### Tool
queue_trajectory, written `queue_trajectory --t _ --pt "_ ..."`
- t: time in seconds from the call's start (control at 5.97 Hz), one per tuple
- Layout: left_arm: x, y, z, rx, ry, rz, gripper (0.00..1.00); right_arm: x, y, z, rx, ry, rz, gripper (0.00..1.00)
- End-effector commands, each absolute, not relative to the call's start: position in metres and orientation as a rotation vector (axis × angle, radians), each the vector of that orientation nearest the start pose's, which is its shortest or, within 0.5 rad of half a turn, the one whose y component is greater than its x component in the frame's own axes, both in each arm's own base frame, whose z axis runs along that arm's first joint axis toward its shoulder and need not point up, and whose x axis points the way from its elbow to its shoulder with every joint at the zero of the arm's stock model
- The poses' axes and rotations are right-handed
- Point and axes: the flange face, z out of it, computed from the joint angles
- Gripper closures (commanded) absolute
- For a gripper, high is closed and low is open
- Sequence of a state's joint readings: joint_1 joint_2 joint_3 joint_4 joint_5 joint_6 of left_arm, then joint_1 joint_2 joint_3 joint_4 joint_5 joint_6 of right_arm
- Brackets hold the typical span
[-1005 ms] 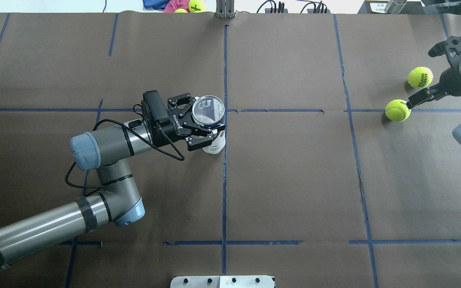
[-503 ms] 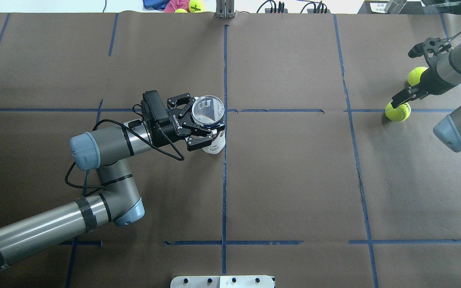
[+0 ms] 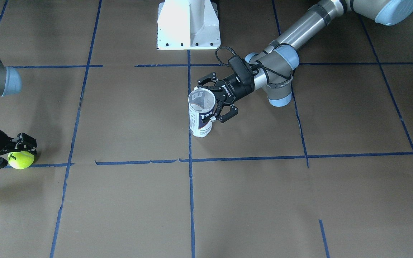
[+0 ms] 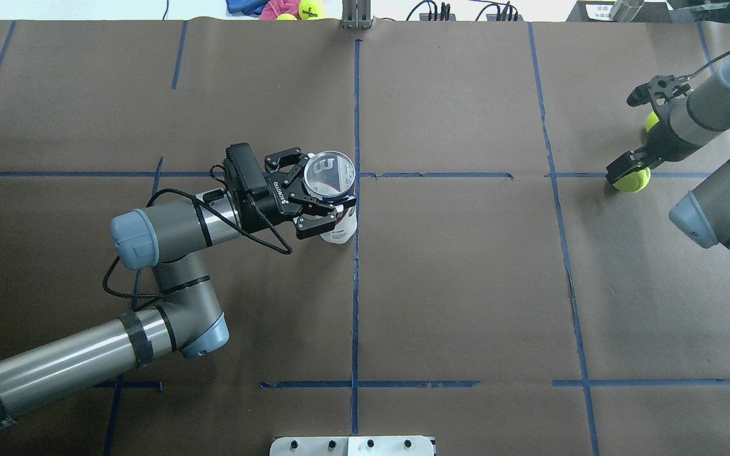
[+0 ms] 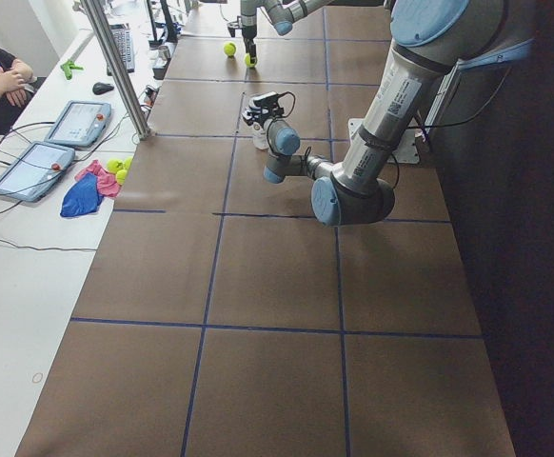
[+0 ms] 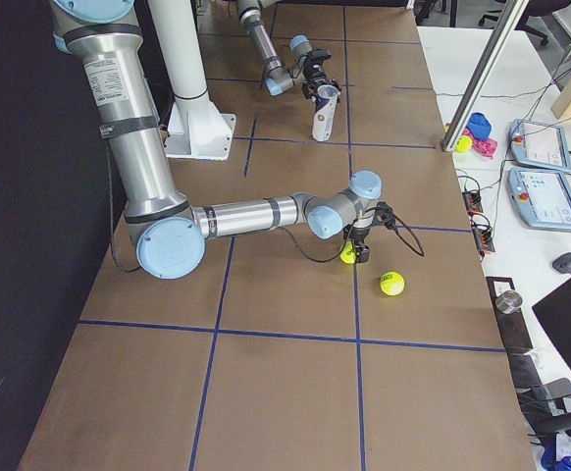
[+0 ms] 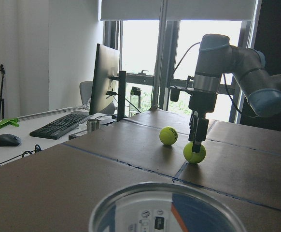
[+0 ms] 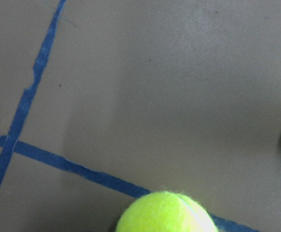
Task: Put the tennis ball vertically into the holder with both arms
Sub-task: 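Grasp the nearer tennis ball with the right gripper while left holds the can, then carry the tennis ball with the right gripper over the can opening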
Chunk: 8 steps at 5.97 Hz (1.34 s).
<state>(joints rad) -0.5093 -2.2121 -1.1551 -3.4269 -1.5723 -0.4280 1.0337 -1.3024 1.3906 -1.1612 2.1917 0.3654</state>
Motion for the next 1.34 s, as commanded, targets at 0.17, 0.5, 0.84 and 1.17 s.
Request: queue_trajectory --t 0.17,0.5,0.84,1.17 --pt "0.524 -0.445 0.28 1.547 1.427 0.386 0.09 -0.264 -0.583 0.559 0.17 -0.76 -0.325 0.86" --pt "0.524 -0.445 0.281 1.546 1.426 0.386 0.09 -0.238 -0.595 0.482 0.22 -0.804 -0.286 0.96" --pt "0.524 -0.445 0.281 1.548 1.424 0.388 0.09 -0.229 -0.574 0.341 0.195 -0.836 -0.167 0.96" --pt "0.524 -0.445 0.281 1.547 1.421 0.39 0.09 -0.282 -0.544 0.231 0.137 -0.907 -0.07 0.96"
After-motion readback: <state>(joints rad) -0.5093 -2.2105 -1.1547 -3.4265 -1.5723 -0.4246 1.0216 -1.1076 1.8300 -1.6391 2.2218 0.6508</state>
